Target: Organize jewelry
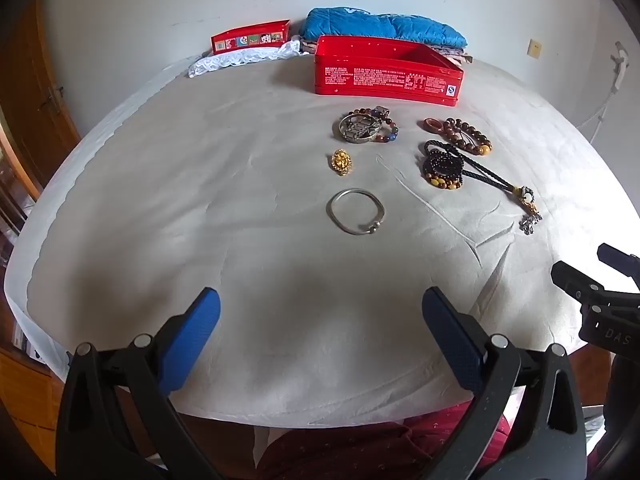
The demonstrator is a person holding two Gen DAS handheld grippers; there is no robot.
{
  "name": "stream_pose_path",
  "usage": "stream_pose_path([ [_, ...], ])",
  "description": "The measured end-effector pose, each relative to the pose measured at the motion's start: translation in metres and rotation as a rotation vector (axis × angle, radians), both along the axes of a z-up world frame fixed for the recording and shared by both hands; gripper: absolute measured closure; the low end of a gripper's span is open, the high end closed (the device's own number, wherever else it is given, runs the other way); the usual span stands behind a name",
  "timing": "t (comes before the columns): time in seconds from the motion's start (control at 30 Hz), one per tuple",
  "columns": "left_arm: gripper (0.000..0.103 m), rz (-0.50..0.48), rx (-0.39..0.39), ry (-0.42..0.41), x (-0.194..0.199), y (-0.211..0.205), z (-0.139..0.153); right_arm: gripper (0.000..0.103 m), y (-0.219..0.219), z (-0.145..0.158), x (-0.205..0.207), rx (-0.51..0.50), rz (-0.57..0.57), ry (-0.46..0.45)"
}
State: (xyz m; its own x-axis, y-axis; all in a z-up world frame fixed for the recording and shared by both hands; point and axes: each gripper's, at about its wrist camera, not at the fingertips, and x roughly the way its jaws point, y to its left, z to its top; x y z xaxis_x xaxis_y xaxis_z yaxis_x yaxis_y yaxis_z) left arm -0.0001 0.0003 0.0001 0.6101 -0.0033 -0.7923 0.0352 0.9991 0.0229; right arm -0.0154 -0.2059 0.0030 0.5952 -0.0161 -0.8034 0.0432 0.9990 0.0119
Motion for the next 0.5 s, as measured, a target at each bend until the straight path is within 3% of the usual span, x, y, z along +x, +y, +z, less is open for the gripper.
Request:
stream_pose_path([
  [0.5,0.003,0.003,0.011,0.0,0.0015,-0.0032,-0.0035,0.004,-0.0011,-0.0009,0.0021,0.007,0.002,0.006],
])
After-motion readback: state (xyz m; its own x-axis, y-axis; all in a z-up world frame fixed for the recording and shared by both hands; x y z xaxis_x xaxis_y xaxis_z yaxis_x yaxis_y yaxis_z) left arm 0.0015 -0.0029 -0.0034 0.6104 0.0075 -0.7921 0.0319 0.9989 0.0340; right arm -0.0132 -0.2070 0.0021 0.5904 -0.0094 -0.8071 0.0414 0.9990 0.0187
